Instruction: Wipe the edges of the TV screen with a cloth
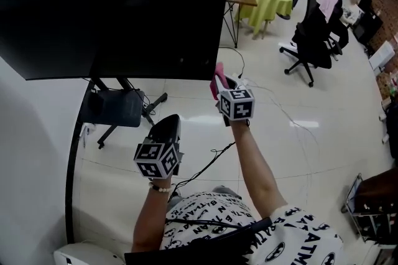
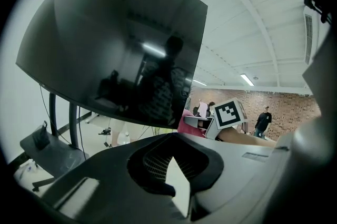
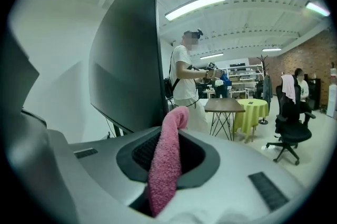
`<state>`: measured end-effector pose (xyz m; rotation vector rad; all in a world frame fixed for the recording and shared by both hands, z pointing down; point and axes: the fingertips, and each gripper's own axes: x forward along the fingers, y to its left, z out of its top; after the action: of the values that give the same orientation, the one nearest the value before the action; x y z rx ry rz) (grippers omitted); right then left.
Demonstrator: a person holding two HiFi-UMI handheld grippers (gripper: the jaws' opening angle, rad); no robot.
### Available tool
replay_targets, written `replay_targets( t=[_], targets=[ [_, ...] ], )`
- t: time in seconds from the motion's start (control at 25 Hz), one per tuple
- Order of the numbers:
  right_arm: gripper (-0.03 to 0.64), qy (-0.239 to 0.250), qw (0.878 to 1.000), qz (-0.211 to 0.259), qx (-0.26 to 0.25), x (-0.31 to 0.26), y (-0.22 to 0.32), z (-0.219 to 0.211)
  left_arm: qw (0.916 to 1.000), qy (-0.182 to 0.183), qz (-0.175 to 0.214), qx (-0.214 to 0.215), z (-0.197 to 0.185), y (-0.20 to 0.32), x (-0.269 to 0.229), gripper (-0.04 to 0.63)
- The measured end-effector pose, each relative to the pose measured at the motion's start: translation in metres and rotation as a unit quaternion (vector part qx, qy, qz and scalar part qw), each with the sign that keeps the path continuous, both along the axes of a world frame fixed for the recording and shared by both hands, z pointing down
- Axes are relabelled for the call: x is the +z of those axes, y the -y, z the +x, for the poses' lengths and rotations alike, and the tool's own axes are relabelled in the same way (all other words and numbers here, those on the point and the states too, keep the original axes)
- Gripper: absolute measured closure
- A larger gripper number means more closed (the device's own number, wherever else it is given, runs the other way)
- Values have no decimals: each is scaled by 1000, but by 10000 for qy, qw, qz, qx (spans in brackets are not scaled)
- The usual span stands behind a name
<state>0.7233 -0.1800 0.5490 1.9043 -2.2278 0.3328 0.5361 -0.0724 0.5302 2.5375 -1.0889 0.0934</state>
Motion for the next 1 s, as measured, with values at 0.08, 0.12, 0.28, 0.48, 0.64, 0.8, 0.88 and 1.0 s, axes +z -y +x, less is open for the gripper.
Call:
replay_targets(
  t=[0.08,0.12,0.28,0.48,0.64,0.8,0.88,1.0],
  targets=[
    [551,-21,9999,110,-70,-7,1,1,10000,-16,64,-40,1,0,-6,607],
    [551,-50,9998,184,-94,-13,0,1,9999,-27,100,-66,1,0,-9,607],
    [551,-317,9982,471,-179,-39,2,-3,9994,6,299,-190,-1,9,-27,606],
    [551,-791,9936,768,-245,-79,3,-5,9991,-41,400,-135,8,26,-61,607],
    [551,-1069,9886,1033,-235,-114,2,-11,9979,-136,617,-171,7,42,-101,606],
    [551,-1103,9844,1373,-48,-153,5,-12,9962,-198,844,-11,9,52,-134,606],
    [551,-1160,9813,1528,141,-177,3,-12,9950,-192,971,140,10,52,-151,606],
    [551,-1433,9740,1705,414,-210,0,-17,9919,-242,1188,387,7,48,-176,606]
  ],
)
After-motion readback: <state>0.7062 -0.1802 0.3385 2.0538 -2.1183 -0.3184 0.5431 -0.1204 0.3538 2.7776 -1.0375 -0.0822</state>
